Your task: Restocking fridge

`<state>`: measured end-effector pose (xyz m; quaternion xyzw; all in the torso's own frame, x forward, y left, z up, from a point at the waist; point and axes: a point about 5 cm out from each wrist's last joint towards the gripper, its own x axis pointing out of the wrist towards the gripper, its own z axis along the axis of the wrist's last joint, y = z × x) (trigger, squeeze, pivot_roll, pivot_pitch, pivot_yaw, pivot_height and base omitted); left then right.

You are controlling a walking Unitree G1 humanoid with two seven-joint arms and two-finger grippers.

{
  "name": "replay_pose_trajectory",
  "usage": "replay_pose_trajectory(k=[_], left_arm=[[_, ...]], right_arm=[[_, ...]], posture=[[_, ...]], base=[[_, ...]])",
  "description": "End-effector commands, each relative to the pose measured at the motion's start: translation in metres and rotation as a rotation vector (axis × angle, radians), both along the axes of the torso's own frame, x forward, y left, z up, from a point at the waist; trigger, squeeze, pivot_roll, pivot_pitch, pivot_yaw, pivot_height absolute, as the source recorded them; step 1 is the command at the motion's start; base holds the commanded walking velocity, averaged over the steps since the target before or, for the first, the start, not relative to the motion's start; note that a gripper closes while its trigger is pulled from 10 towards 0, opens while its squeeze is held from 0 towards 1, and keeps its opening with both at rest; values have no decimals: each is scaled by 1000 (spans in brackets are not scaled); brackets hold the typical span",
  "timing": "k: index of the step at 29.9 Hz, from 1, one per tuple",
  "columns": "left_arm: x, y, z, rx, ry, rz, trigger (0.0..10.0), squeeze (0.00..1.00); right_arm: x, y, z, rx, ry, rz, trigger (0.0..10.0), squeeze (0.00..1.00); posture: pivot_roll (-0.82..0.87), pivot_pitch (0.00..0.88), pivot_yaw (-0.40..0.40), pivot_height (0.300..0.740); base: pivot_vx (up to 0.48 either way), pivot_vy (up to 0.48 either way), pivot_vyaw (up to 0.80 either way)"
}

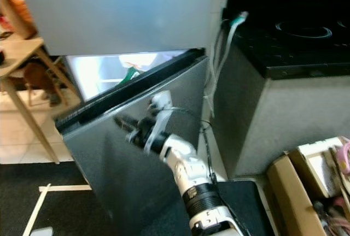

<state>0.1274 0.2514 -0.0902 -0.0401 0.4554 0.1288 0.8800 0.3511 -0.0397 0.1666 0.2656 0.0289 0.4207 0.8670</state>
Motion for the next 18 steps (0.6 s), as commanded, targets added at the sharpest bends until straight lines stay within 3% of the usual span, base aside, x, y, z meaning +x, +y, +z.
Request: replay_pose_trajectory(k=[1, 2, 4, 5, 7, 8, 9, 10, 11, 12, 13, 14, 15, 16, 18], left_arm=[[2, 3, 2, 8, -8, 5, 10000, 0], [2, 3, 2, 8, -8, 5, 10000, 0], [3, 3, 2, 9, -8, 2, 10000, 0], [3, 3, 2, 9, -8, 2, 10000, 0], [4, 3, 2, 11, -9, -5, 10000, 0], [4, 3, 2, 11, -9, -5, 10000, 0], [4, 4, 3, 12, -10, -10, 10000, 0], [4, 4, 3, 12, -10, -10, 10000, 0], [6, 3, 3, 12, -14, -25, 10000, 0], [6, 3, 3, 11, -15, -31, 10000, 0], [6, 3, 3, 11, -15, -31, 10000, 0], [8, 2, 4, 13, -17, -51, 10000, 0], [10, 0, 4, 14, -18, -68, 10000, 0], [10, 0, 4, 14, -18, -68, 10000, 0], [15, -5, 4, 14, -18, -122, 10000, 0]], right_arm=[[-4, 8, -32, -102, 94, -32, 10000, 0], [-4, 8, -32, -102, 94, -32, 10000, 0], [-10, -13, -65, -239, 163, -86, 10000, 0], [-10, -13, -65, -239, 163, -86, 10000, 0], [-22, -45, -104, -380, 282, -188, 10000, 0], [-22, -45, -104, -380, 282, -188, 10000, 0], [-30, -62, -122, -461, 343, -245, 10000, 0], [-30, -62, -122, -461, 343, -245, 10000, 0], [-57, -98, -163, -676, 471, -342, 10000, 0], [-66, -108, -174, -747, 507, -366, 10000, 0], [-66, -108, -174, -747, 507, -366, 10000, 0], [-94, -135, -201, -847, 634, -460, 10000, 0], [-107, -147, -211, -888, 688, -504, 10000, 0], [-107, -147, -211, -888, 688, -504, 10000, 0], [-132, -167, -225, -925, 774, -572, 10000, 0]], posture=[[-76, 92, 21, 740], [-76, 92, 21, 740], [-82, 95, 26, 740], [-82, 95, 26, 740], [-84, 95, 28, 740], [-84, 95, 28, 740], [-93, 96, 37, 740], [-93, 96, 37, 740], [-101, 95, 46, 740], [-101, 95, 46, 740], [-101, 95, 46, 740], [-100, 91, 45, 740], [-95, 90, 42, 740], [-95, 90, 42, 740], [-91, 88, 39, 740]], base=[[0, 0, 0], [0, 0, 0], [0, 0, 0], [0, 0, 0], [0, 0, 0], [0, 0, 0], [0, 0, 0], [0, 0, 0], [0, 0, 0], [0, 0, 0], [0, 0, 0], [0, 0, 0], [0, 0, 0], [0, 0, 0], [0, 0, 0]])
